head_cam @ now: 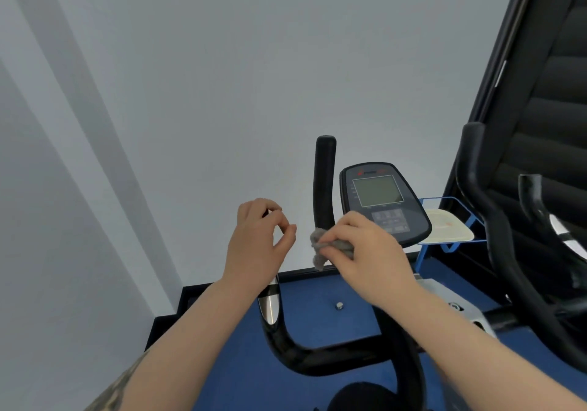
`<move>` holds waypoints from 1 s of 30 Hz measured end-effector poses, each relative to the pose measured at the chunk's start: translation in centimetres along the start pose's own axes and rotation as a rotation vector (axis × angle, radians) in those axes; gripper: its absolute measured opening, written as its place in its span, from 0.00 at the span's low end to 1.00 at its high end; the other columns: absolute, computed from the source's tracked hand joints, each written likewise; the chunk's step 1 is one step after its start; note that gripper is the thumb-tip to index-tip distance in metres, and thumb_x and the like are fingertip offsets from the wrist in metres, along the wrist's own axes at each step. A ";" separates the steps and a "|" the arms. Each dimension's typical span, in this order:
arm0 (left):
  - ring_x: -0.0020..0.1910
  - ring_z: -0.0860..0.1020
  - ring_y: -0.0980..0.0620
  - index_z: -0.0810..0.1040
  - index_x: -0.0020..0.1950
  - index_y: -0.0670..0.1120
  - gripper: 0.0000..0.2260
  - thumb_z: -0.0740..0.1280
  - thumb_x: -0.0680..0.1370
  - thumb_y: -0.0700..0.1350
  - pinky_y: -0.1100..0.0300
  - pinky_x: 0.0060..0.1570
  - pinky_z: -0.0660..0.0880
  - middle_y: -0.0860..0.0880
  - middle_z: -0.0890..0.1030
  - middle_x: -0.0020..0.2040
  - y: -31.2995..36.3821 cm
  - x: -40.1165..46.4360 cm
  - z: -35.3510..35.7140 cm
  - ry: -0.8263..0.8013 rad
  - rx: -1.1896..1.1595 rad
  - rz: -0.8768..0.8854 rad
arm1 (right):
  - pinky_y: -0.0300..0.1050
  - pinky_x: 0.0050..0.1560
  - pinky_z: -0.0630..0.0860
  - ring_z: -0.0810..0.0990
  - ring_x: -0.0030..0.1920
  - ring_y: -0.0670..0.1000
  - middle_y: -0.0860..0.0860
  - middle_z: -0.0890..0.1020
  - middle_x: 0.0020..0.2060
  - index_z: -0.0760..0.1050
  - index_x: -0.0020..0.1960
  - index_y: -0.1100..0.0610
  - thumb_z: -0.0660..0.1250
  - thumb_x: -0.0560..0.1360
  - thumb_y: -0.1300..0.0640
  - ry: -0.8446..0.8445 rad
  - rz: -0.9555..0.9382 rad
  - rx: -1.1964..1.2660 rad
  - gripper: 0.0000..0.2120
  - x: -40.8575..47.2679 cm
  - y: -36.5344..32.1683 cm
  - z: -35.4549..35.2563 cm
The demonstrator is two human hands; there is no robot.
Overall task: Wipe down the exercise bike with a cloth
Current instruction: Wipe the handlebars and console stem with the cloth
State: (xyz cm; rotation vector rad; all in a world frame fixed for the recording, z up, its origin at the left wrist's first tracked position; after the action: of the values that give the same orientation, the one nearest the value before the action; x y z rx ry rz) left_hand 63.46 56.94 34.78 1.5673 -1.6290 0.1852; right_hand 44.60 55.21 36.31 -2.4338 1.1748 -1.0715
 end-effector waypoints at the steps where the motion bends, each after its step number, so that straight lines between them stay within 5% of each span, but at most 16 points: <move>1: 0.60 0.65 0.57 0.77 0.38 0.47 0.07 0.70 0.76 0.45 0.73 0.48 0.65 0.55 0.75 0.55 0.1 -0.3 0.0 -0.009 -0.017 0.003 | 0.44 0.44 0.75 0.77 0.45 0.42 0.40 0.76 0.43 0.80 0.43 0.45 0.71 0.73 0.52 0.000 0.067 0.092 0.02 0.5 0.4 -0.2; 4: 0.73 0.58 0.54 0.78 0.47 0.46 0.01 0.69 0.77 0.40 0.80 0.60 0.54 0.53 0.69 0.68 0.2 -1.3 0.3 0.023 -0.111 -0.022 | 0.51 0.49 0.79 0.79 0.46 0.44 0.43 0.78 0.44 0.82 0.43 0.50 0.72 0.74 0.58 0.031 0.214 0.375 0.04 1.3 0.4 0.2; 5: 0.75 0.56 0.54 0.77 0.53 0.45 0.06 0.67 0.78 0.38 0.82 0.60 0.52 0.52 0.66 0.71 0.2 -1.5 0.4 0.041 -0.119 -0.050 | 0.52 0.50 0.79 0.79 0.46 0.45 0.44 0.78 0.44 0.82 0.43 0.51 0.72 0.73 0.59 0.035 0.229 0.425 0.04 1.0 0.4 0.2; 8: 0.72 0.58 0.51 0.72 0.65 0.45 0.18 0.64 0.77 0.33 0.76 0.59 0.61 0.48 0.64 0.72 0.4 -1.8 0.4 0.087 -0.034 -0.082 | 0.46 0.49 0.77 0.78 0.46 0.41 0.40 0.77 0.44 0.81 0.42 0.44 0.72 0.72 0.54 -0.010 0.142 0.289 0.05 0.1 0.8 0.0; 11: 0.66 0.61 0.50 0.73 0.64 0.47 0.18 0.64 0.76 0.33 0.62 0.46 0.70 0.47 0.66 0.67 1.0 -1.7 0.3 0.114 0.040 -0.150 | 0.46 0.46 0.76 0.77 0.47 0.42 0.41 0.76 0.45 0.81 0.45 0.46 0.71 0.74 0.53 0.145 0.091 0.123 0.02 1.6 0.4 -0.1; 16: 0.65 0.62 0.52 0.73 0.62 0.49 0.17 0.63 0.76 0.34 0.71 0.36 0.64 0.52 0.68 0.64 0.8 -2.0 0.3 0.118 0.023 -0.138 | 0.48 0.45 0.77 0.78 0.47 0.46 0.44 0.76 0.48 0.82 0.52 0.52 0.70 0.76 0.55 0.139 0.039 0.094 0.06 0.8 0.5 0.8; 19: 0.65 0.63 0.52 0.74 0.62 0.49 0.17 0.63 0.76 0.33 0.73 0.39 0.63 0.52 0.69 0.63 0.7 -2.0 0.3 0.145 0.005 -0.117 | 0.47 0.44 0.76 0.76 0.44 0.44 0.42 0.74 0.44 0.82 0.48 0.47 0.70 0.74 0.50 0.008 -0.013 0.060 0.04 1.0 1.3 -0.4; 24: 0.67 0.63 0.53 0.75 0.63 0.46 0.17 0.64 0.76 0.33 0.80 0.49 0.64 0.53 0.72 0.64 0.6 -2.1 0.0 0.138 0.024 -0.075 | 0.49 0.46 0.77 0.76 0.52 0.48 0.46 0.75 0.50 0.81 0.50 0.52 0.68 0.76 0.55 0.078 0.025 0.043 0.04 2.8 -0.5 1.0; 27: 0.68 0.64 0.52 0.75 0.62 0.46 0.16 0.64 0.76 0.32 0.83 0.52 0.60 0.54 0.73 0.64 0.6 -2.3 0.0 0.149 0.017 -0.061 | 0.45 0.38 0.75 0.75 0.48 0.47 0.44 0.73 0.48 0.78 0.47 0.49 0.69 0.75 0.51 0.014 -0.057 -0.064 0.02 0.5 0.1 1.0; 30: 0.68 0.65 0.51 0.77 0.61 0.44 0.16 0.64 0.76 0.31 0.81 0.56 0.59 0.52 0.74 0.63 0.5 -2.1 0.1 0.155 0.025 -0.060 | 0.45 0.41 0.73 0.74 0.48 0.44 0.41 0.72 0.48 0.76 0.50 0.46 0.68 0.75 0.51 -0.033 -0.042 -0.006 0.04 2.3 0.1 0.3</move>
State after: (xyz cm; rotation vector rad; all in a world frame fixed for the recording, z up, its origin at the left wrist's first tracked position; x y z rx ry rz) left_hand 62.64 58.58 33.55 1.5780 -1.4637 0.2882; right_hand 45.68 53.35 37.27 -2.4817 1.1225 -1.0368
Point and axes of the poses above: each hand's wrist, its own x-axis towards the middle knuckle, its own z-axis out of the palm, y = z × x, the point moved 1 cm from there along x, towards the middle knuckle
